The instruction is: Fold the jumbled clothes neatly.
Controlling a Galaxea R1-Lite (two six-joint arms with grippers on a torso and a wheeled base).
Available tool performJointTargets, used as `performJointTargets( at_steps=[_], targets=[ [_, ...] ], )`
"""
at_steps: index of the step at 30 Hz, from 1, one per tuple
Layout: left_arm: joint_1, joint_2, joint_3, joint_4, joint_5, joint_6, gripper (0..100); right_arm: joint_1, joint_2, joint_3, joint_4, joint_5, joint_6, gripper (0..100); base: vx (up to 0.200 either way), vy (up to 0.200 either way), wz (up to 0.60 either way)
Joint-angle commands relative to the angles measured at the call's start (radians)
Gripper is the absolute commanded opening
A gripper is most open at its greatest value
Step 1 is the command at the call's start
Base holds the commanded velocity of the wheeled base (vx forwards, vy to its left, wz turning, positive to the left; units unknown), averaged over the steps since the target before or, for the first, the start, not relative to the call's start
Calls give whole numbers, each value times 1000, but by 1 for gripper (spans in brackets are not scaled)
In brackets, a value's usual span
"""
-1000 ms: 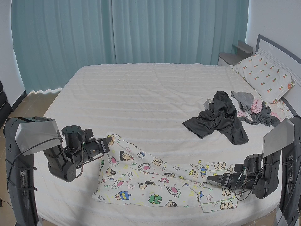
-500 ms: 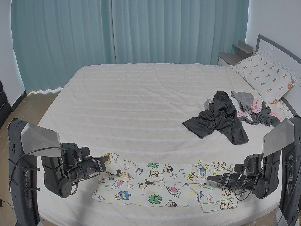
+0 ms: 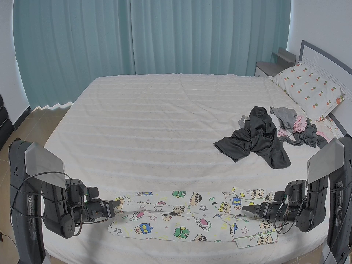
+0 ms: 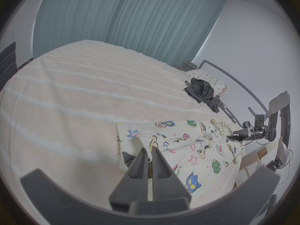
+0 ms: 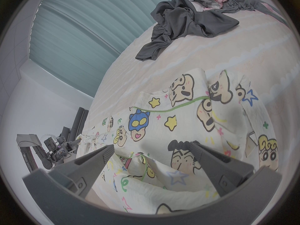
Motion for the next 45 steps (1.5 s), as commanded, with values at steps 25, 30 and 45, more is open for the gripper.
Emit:
performJointTargets(
  at_steps=[25, 30, 45],
  targets=[
    [94, 36, 81, -17, 17, 15, 100, 1, 1, 1, -2, 1, -1, 100, 0, 0, 0],
    [60, -21, 41, -13, 66, -184, 100, 1, 1, 1, 0, 1, -1, 100, 0, 0, 0],
    [-99, 0, -169, 267, 245, -207, 100, 1, 1, 1, -2, 1, -1, 100, 0, 0, 0]
  ],
)
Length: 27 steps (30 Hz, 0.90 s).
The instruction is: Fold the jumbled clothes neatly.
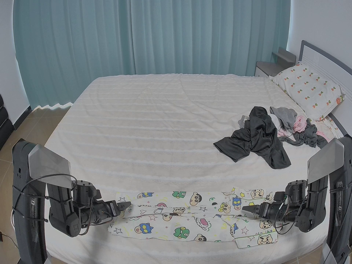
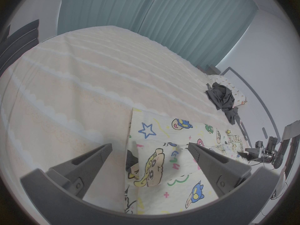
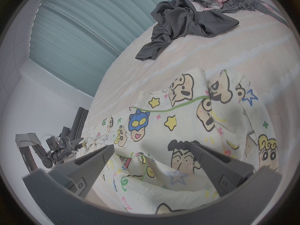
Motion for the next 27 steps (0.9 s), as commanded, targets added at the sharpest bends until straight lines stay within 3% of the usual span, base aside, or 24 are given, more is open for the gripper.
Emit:
performJointTargets(
  at_steps=[1, 6, 15, 16, 27],
  targets=[
    [-28, 6, -69, 65, 42, 14, 100, 1, 2, 0, -1, 1, 0, 100, 0, 0, 0],
    [-51, 6, -99, 182, 125, 120, 100, 1, 2, 0, -1, 1, 0, 100, 0, 0, 0],
    [-103, 6, -92, 186, 143, 118, 100, 1, 10, 0, -1, 1, -15, 100, 0, 0, 0],
    [-103, 6, -92, 186, 143, 118, 0, 1, 10, 0, -1, 1, -15, 100, 0, 0, 0],
    [-127, 5, -72, 180, 166, 117, 0, 1, 8, 2, -2, 1, -15, 100, 0, 0, 0]
  ],
)
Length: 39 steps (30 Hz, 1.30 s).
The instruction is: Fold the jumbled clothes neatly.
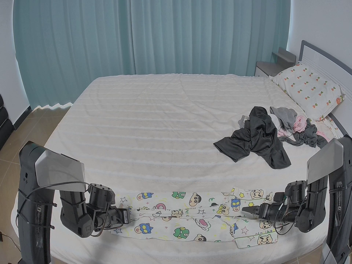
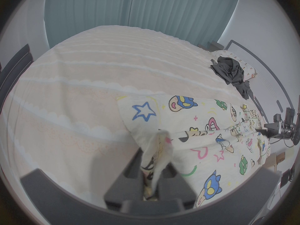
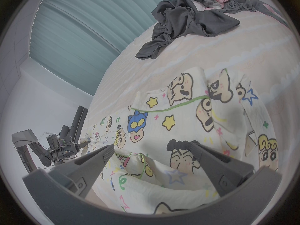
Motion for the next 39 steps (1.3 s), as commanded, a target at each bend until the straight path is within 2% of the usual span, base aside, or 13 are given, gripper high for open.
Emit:
performJointTargets(
  at_steps=[1, 13, 24, 31, 34, 35, 37, 39],
  targets=[
    [3, 0, -4, 0, 1, -2, 0, 1, 1, 0, -1, 0, 1, 100, 0, 0, 0],
    [64, -80, 14, 0, 2, -26, 0, -12, -8, 2, -51, 2, 13, 100, 0, 0, 0],
    [227, -161, 51, 23, -25, -28, 0, -24, -28, 0, -66, 5, 21, 100, 0, 0, 0],
    [443, -259, 43, 145, -151, 72, 0, -33, -39, -3, -66, 5, 37, 100, 0, 0, 0],
    [536, -296, 23, 191, -180, 104, 0, -33, -40, -6, -66, 5, 50, 100, 0, 0, 0],
    [586, -313, 0, 234, -197, 118, 0, -33, -40, -6, -66, 5, 50, 100, 0, 0, 0],
    [618, -325, -19, 273, -208, 130, 0, -33, -40, -4, -66, 5, 50, 100, 0, 0, 0],
    [688, -354, -72, 368, -234, 159, 0, -32, -40, -3, -66, 5, 50, 100, 0, 0, 0]
  ],
)
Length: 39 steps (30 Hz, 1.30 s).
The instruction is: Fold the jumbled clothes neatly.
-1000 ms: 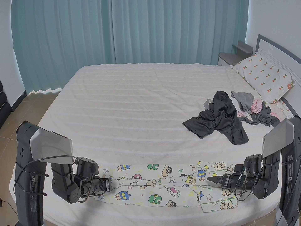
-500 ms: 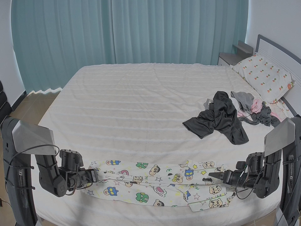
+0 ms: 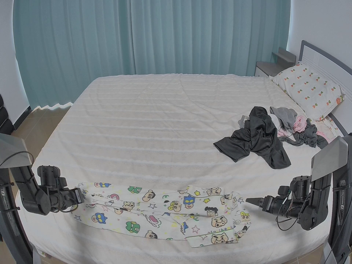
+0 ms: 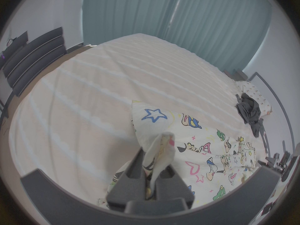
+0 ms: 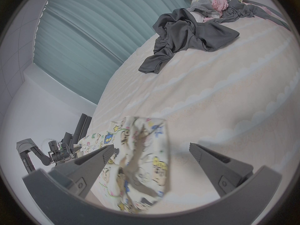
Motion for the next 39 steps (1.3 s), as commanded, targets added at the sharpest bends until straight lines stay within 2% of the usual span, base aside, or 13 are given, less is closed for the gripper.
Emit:
performJointTargets(
  at_steps=[1, 10, 17, 22, 23, 27, 29, 30, 32, 33, 36, 37, 39],
  targets=[
    [164, -102, -97, 142, -56, 59, 0, 1, -5, 2, -9, 0, 7, 100, 0, 0, 0],
    [322, -217, -341, 455, -79, 91, 0, -1, -5, -2, -9, 0, 7, 100, 0, 0, 0],
    [291, -293, -357, 554, -70, 87, 0, 1, -3, 2, -9, -2, 7, 100, 0, 0, 0],
    [129, -389, -288, 617, -45, 48, 0, 1, -3, 0, -9, -2, 7, 100, 0, 0, 0],
    [129, -389, -288, 617, -45, 48, 0, 1, -3, 0, -9, -2, 7, 100, 0, 0, 0],
    [-127, -463, -249, 619, 96, -117, 0, 1, -3, 0, -9, -2, 7, 100, 0, 0, 0],
    [-176, -470, -249, 619, 117, -148, 0, 1, -2, 0, -9, -2, 7, 100, 0, 0, 0],
    [-281, -474, -255, 619, 159, -197, 0, 2, -2, 2, -9, -2, 6, 100, 0, 0, 0],
    [-281, -474, -255, 619, 159, -197, 0, 2, -2, 2, -9, -2, 6, 100, 0, 0, 0],
    [-436, -464, -265, 617, 241, -249, 0, 4, 0, 2, -9, -2, 7, 100, 0, 0, 0],
    [-517, -452, -277, 614, 287, -275, 0, 4, -2, 2, -9, -2, 6, 100, 0, 0, 0],
    [-601, -423, -303, 614, 330, -307, 0, 4, 0, 0, -9, -2, 6, 100, 0, 0, 0],
    [-663, -392, -329, 613, 357, -337, 0, 4, 1, 0, -9, -2, 6, 100, 0, 0, 0]
  ],
)
